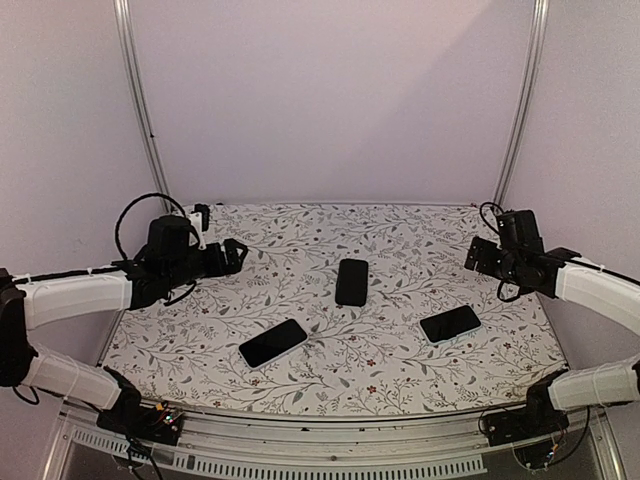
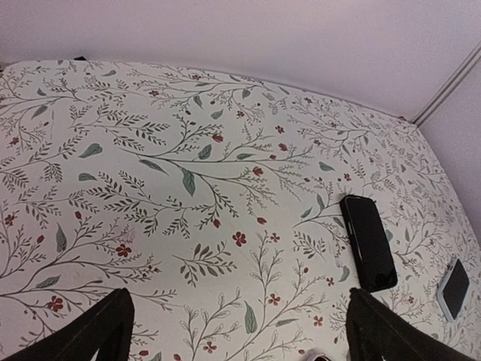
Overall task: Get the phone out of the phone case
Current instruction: Move the phone with the phone case to the center of the board.
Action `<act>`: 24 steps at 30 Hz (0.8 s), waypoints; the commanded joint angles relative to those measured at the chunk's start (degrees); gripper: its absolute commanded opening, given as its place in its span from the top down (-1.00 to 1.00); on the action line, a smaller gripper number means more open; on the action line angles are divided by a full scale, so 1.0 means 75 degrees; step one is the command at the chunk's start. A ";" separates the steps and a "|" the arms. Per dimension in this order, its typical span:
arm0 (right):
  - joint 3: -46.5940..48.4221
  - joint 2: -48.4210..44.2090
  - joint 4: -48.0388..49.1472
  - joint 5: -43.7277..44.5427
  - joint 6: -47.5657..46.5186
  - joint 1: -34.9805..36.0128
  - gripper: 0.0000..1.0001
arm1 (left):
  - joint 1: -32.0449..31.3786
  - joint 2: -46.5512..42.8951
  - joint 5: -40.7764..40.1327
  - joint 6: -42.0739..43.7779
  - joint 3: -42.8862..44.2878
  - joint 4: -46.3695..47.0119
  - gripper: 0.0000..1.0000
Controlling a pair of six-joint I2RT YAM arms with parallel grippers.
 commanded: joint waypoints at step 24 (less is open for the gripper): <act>-0.0576 0.1233 -0.2338 -0.3243 0.5112 0.1811 -0.98 | -0.0103 -0.0337 0.1071 -0.0338 0.0362 -0.0754 -0.99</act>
